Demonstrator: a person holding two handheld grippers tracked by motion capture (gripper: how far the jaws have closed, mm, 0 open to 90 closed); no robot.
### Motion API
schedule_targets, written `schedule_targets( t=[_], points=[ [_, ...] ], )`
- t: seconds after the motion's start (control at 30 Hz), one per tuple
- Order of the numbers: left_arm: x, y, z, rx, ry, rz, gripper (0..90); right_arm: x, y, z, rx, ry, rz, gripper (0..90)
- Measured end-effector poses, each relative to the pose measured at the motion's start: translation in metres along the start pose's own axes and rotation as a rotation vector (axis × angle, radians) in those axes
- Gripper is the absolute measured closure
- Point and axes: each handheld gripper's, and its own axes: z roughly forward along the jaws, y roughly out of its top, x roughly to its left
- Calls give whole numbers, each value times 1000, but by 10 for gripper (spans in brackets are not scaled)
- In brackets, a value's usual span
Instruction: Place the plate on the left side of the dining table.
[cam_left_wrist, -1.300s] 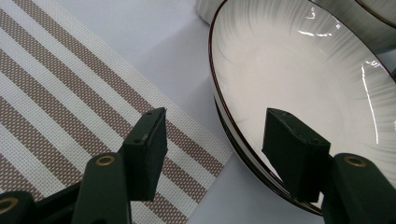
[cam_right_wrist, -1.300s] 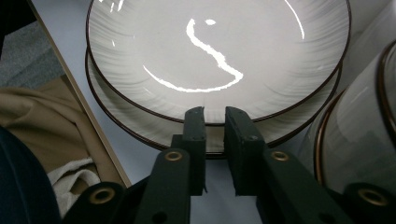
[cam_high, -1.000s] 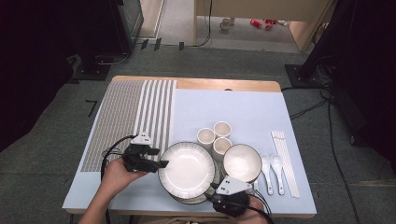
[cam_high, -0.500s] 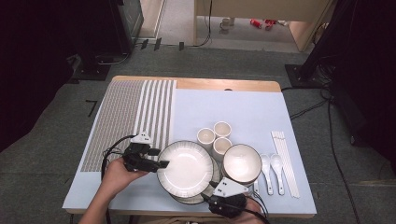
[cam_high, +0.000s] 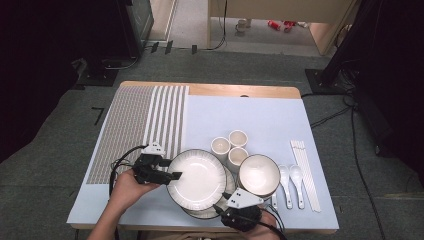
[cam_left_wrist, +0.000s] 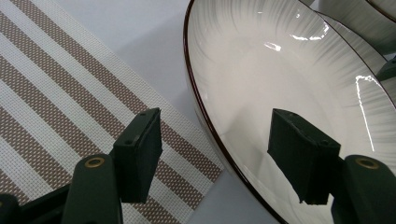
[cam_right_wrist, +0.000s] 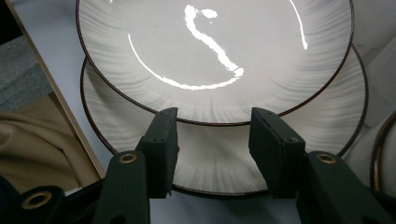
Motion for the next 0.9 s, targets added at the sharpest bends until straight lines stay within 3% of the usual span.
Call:
schedule_targets(
  t=[0.53,0.73,0.9],
  points=[
    [0,5,5,11,-5,-11,381,0,3,9,-14,9,1,493],
    [-3,9,7,14,-7,-32,413,-1,5,13,-22,15,4,477],
    [1,12,9,14,-35,-74,430,-1,5,16,-29,21,13,479]
  ],
)
